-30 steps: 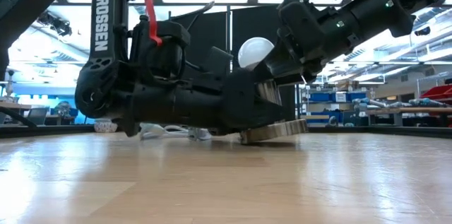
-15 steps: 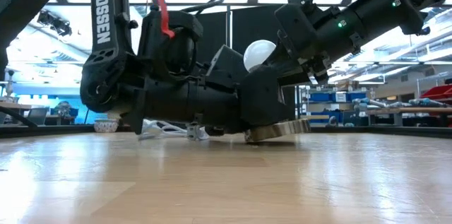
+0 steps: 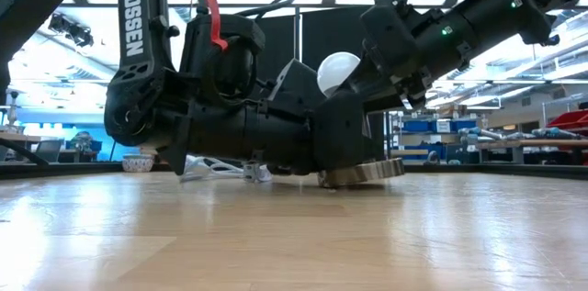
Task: Screw lightbulb
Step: Insert the white lightbulb into the lamp socket
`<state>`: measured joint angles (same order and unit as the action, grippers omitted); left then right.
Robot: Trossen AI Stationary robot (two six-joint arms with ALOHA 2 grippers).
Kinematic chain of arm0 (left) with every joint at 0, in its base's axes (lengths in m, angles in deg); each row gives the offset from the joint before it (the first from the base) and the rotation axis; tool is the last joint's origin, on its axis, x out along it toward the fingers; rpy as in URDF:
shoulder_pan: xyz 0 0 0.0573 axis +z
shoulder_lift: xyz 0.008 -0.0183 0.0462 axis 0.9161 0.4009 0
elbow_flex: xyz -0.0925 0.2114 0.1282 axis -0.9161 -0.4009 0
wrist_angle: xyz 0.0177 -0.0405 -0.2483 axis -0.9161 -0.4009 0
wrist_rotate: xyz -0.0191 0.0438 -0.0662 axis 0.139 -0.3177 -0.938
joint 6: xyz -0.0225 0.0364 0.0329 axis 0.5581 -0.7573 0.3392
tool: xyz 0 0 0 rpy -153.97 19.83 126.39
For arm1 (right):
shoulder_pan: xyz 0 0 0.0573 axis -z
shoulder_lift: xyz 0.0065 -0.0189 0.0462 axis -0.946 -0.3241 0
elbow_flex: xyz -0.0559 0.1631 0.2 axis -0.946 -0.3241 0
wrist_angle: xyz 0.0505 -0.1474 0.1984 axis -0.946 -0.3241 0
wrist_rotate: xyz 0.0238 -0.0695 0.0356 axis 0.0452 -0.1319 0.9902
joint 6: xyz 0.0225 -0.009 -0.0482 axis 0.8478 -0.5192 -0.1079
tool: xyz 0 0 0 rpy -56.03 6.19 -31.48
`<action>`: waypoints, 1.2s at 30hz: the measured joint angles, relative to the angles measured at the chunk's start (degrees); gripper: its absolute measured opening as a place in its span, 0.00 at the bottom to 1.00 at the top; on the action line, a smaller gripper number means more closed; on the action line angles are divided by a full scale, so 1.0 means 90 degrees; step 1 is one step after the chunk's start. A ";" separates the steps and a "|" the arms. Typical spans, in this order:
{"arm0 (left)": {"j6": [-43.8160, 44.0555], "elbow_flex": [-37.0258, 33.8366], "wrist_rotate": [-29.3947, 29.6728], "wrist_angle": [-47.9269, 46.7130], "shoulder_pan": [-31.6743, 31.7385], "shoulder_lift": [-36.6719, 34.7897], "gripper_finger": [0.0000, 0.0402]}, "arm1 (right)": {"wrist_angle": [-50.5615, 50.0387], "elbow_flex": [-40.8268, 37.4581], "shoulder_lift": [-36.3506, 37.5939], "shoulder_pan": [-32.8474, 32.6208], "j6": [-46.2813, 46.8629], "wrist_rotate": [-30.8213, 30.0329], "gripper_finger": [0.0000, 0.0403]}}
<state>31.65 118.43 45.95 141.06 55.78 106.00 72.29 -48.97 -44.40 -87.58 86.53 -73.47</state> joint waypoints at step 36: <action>-0.0278 -0.0608 -0.6855 0.1233 0.0731 0.0026 0.49 | 0.0846 0.0022 0.0050 0.0046 -0.1770 0.3075 0.86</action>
<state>29.15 112.96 -15.75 152.16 62.36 106.24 79.90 -48.77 -43.95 -87.16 70.60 -45.79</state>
